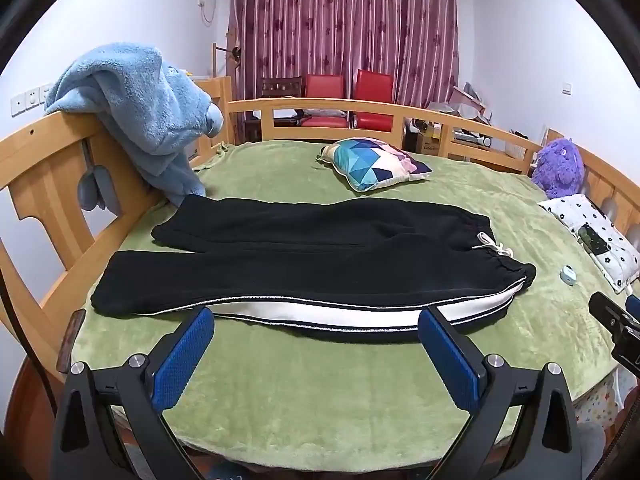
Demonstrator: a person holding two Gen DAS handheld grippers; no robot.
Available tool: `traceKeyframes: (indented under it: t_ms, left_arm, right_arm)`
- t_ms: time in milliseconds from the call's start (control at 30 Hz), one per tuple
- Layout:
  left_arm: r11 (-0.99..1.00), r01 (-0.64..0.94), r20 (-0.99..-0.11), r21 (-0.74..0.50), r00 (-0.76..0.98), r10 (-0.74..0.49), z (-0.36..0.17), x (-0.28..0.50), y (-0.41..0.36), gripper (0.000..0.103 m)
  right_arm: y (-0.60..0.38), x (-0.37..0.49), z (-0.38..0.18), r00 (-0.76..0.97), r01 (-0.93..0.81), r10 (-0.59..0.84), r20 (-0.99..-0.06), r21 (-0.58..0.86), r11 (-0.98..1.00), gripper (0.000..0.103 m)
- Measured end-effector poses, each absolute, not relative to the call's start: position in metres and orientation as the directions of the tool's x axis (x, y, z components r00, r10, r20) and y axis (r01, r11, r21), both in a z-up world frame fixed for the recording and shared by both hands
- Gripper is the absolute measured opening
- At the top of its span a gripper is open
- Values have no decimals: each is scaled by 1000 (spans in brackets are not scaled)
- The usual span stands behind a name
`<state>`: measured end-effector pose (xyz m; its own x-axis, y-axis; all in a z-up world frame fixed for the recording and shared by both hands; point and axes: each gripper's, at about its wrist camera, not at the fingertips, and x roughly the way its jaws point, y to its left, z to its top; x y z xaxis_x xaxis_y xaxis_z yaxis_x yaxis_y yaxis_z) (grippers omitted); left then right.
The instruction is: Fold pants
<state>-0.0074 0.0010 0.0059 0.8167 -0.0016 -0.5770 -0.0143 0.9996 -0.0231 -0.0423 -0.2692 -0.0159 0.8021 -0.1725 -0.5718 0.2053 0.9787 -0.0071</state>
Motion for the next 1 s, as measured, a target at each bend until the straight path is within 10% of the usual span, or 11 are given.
traceKeyframes:
  t_ms: [1000]
  left_arm:
    - [1000,-6,-571,-27,821,-11,14,-15,-6,103]
  right_arm:
    - [-270,-47,-17,809,207,-172,-563,-2,978,100]
